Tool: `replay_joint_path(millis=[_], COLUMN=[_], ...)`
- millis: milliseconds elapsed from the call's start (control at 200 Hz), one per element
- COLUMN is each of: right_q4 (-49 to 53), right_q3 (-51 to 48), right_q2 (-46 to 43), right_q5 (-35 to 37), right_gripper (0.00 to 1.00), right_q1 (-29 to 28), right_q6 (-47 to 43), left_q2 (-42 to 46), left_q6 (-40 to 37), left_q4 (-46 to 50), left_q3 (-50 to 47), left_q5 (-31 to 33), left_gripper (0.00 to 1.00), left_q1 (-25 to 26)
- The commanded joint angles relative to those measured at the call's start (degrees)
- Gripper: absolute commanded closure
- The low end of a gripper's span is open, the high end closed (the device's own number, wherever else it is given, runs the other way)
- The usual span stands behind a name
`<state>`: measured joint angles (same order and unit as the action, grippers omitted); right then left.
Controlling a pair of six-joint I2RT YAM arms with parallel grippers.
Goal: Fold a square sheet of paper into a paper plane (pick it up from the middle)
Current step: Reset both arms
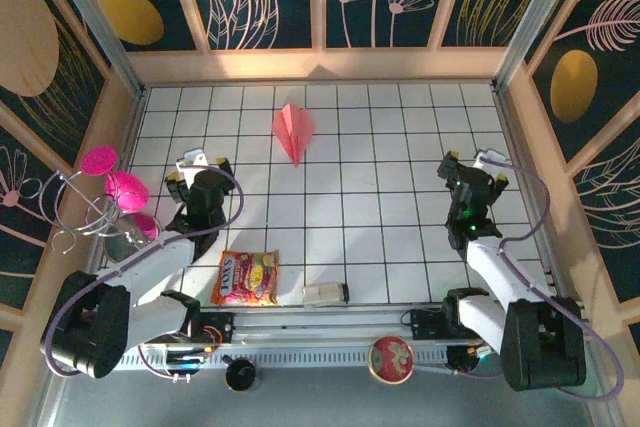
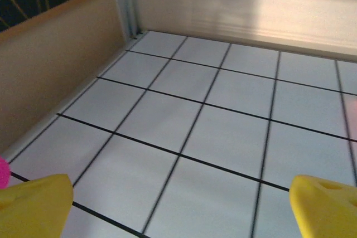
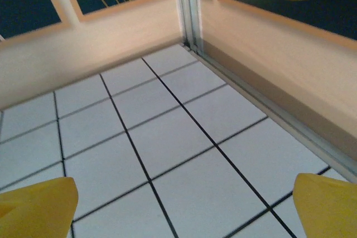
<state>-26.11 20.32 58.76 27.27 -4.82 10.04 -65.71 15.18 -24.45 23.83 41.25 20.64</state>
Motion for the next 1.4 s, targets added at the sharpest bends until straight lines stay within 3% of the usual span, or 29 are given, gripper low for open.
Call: replay_joint_path(millis=[0,360,506,821,1056,1397], right_q4=[-11.51,-29.31,-34.43,-45.55,-53.09,-51.15], right_q3=[-2.99,-6.82,-7.90,-8.63,-9.34,-8.55], right_q2=[2.40,12.38,15.84,24.21,30.76,30.70], right_q5=[-1.01,-12.70,-18.07,-23.40,-24.27,-23.33], right_gripper=[0.01,0.01,0.01,0.01,0.01,0.01], right_q1=[1.03,5.38,6.42,7.14,7.21,6.43], right_q6=[-2.45,-5.52,-6.07,-7.01,-7.04,-8.06], left_q2=[0.24,-8.33,-11.13,-18.31,-22.16,-22.44], left_q6=[-3.68,-13.09,-11.76,-11.98,-11.25,-10.60], left_q4=[-7.47,-27.48,-35.70,-45.34,-51.17,-51.15], left_q3=[-1.40,-6.82,-8.75,-9.28,-10.78,-10.57], left_q5=[-2.63,-20.02,-26.38,-33.81,-35.89,-33.45], left_gripper=[0.01,0.01,0.01,0.02,0.01,0.01], left_q1=[-3.83,-11.78,-14.89,-18.91,-20.15,-20.20])
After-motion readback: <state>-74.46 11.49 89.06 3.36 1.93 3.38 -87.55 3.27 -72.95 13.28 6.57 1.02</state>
